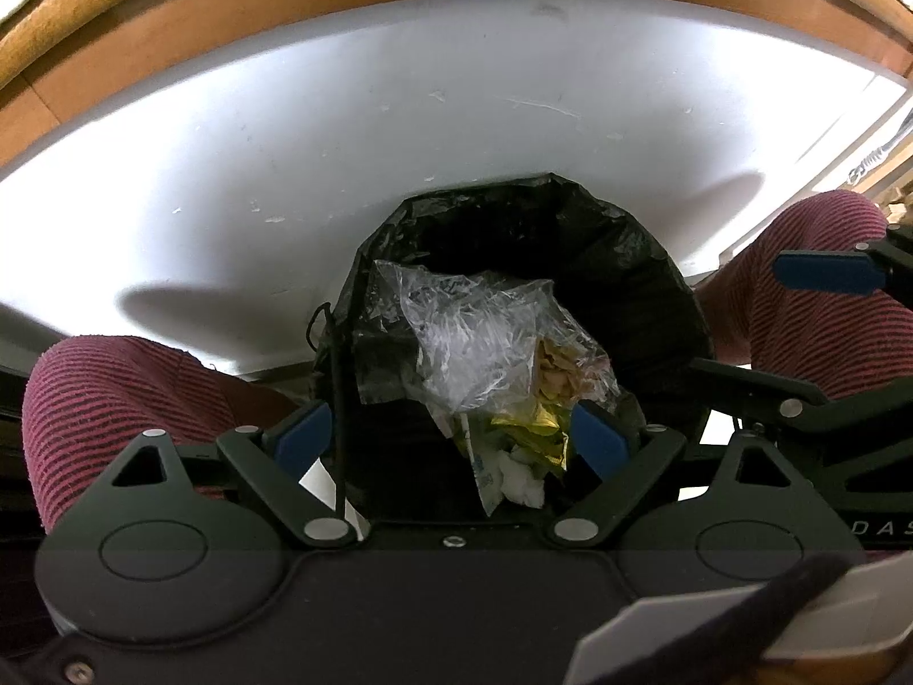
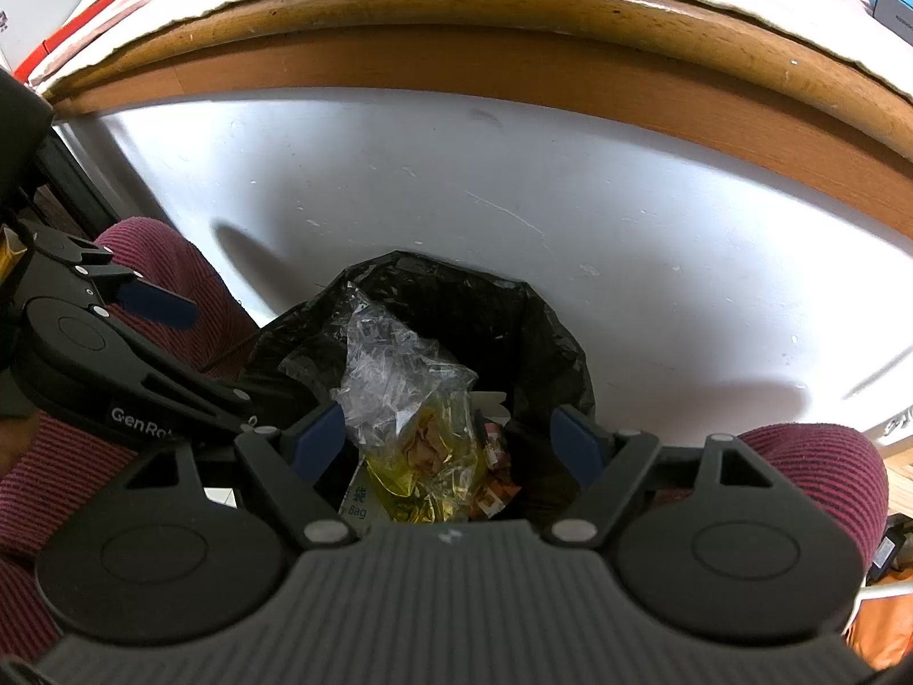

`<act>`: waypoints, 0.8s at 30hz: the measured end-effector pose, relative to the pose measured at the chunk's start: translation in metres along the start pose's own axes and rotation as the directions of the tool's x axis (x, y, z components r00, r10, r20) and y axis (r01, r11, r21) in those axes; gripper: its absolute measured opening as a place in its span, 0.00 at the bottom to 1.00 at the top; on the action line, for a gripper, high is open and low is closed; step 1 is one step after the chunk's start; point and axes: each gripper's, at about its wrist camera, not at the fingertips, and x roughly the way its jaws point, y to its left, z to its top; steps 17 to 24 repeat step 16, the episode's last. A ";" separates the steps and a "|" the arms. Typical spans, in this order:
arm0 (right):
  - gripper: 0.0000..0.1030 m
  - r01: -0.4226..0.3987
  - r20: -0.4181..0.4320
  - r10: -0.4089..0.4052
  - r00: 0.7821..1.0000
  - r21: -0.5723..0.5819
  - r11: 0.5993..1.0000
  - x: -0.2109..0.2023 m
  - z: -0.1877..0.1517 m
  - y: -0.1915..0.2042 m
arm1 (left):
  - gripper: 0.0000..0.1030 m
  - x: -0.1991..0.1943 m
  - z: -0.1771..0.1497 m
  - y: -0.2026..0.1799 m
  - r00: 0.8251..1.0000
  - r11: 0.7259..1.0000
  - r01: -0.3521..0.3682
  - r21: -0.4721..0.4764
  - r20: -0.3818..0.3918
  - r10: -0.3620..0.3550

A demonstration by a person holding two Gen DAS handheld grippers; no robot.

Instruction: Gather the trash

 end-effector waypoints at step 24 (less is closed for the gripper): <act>0.85 0.007 0.005 -0.007 1.000 0.002 1.000 0.000 0.001 0.001 | 0.90 0.006 -0.001 0.002 0.999 0.998 0.039 -0.045 -0.012 -0.040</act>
